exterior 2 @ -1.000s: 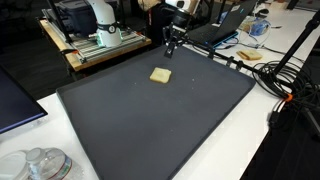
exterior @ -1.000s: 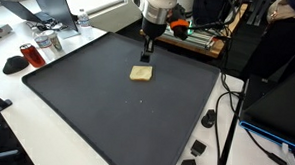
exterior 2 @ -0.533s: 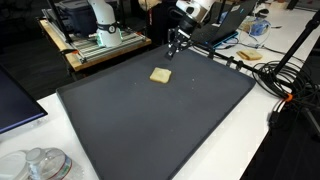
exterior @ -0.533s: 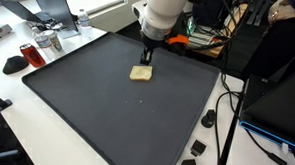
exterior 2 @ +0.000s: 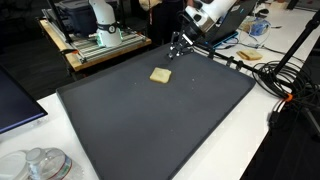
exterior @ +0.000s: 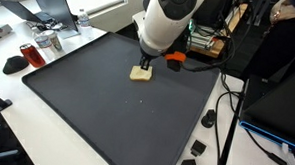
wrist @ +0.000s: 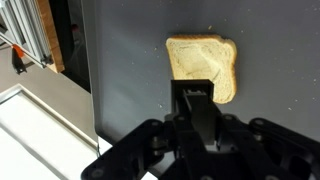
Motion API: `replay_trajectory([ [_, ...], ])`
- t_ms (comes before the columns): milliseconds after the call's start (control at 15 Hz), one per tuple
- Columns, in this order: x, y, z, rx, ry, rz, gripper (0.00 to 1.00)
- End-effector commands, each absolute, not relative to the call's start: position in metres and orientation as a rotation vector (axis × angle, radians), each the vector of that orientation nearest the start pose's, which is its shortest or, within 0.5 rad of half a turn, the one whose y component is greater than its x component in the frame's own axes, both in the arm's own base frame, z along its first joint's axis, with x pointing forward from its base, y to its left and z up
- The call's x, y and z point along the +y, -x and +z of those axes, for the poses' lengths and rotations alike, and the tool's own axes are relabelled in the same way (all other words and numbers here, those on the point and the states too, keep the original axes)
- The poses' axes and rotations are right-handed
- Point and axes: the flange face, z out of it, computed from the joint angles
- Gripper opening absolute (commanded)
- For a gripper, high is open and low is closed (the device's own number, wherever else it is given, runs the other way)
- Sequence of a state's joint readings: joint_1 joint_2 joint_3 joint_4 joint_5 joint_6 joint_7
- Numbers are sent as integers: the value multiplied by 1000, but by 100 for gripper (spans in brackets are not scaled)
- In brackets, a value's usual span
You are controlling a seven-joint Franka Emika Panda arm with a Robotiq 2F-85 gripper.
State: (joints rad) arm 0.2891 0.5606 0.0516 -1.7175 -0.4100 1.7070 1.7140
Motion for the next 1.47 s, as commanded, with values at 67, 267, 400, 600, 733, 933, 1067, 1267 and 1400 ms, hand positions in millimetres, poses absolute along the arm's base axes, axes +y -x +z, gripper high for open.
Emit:
replay_trajectory([
  [67,176,-600,229,-1440,-1941,-8,5],
  [267,180,-607,222,-1460,-1881,10,5],
  [400,181,-611,216,-1476,-1849,3,5],
  [600,182,-617,209,-1501,-1835,-16,5],
  [733,179,-622,205,-1510,-1858,-46,5],
  [933,168,-628,206,-1552,-1868,-95,5],
  [1067,157,-632,208,-1575,-1887,-135,5],
  [1267,139,-636,211,-1598,-1926,-193,5],
  [1400,125,-639,211,-1607,-1956,-222,5],
])
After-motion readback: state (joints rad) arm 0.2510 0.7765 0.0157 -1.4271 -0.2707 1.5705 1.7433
